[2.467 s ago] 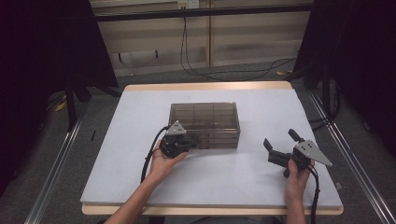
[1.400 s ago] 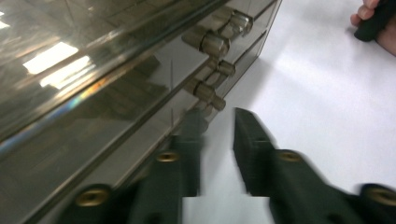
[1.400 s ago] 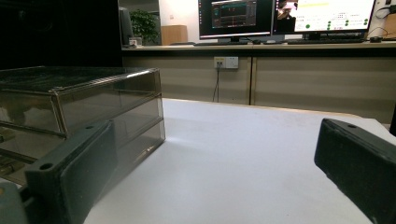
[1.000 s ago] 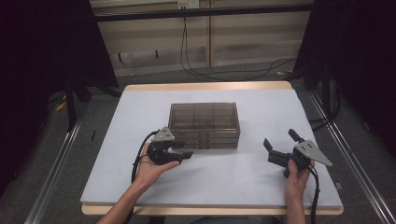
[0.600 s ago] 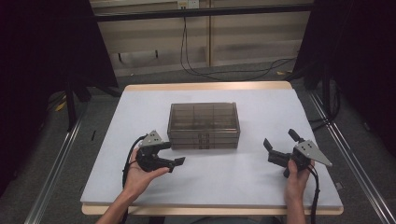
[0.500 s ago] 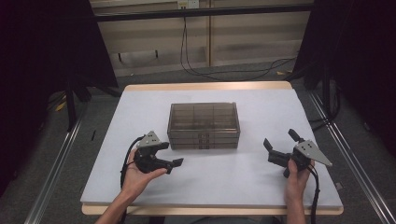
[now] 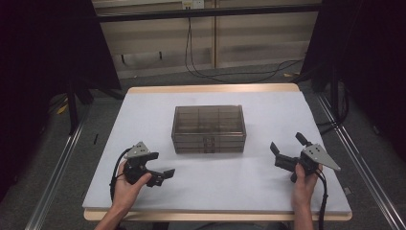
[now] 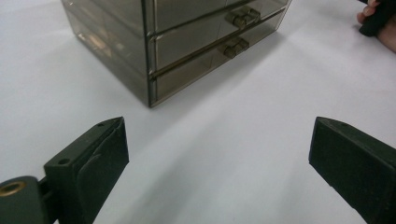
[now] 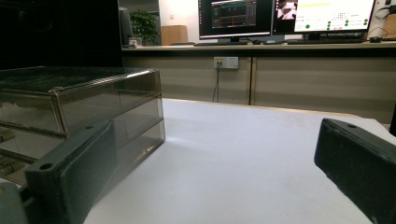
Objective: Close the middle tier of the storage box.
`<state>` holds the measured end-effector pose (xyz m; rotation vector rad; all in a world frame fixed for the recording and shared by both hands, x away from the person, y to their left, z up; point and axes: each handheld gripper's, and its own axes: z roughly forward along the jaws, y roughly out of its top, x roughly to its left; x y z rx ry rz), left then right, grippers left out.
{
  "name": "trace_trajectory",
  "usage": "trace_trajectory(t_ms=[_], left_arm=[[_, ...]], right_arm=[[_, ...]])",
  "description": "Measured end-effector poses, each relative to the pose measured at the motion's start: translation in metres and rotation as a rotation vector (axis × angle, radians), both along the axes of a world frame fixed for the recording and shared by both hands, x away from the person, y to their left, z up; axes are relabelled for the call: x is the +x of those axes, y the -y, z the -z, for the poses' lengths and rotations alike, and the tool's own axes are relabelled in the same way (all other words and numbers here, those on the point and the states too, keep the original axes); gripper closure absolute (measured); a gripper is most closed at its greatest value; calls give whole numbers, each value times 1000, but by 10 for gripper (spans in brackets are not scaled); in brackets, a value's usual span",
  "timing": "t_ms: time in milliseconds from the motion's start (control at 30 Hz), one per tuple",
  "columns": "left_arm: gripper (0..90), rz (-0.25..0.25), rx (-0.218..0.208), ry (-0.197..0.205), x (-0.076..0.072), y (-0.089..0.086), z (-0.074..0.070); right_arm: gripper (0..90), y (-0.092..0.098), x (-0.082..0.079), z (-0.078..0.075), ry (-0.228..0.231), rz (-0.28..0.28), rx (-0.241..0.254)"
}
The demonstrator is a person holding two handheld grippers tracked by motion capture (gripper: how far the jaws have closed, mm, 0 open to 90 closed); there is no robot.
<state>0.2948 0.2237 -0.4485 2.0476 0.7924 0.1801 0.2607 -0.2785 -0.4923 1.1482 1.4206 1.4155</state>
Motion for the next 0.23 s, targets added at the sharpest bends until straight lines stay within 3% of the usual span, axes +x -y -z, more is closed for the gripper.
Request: trace_trajectory(t_ms=[67, 167, 200, 233], left_arm=[[42, -39, -1, 0, -2, -9, 5], [44, -51, 10, 16, -3, -15, 8], [42, -65, 40, 23, -3, -20, 11], [42, -65, 40, 23, -3, -20, 11]], right_arm=[[0, 0, 0, 0, 1, -2, 1], [0, 0, 0, 0, 1, 0, 0], [0, 0, 0, 0, -1, 2, 0], [0, 0, 0, 0, -1, 2, 0]])
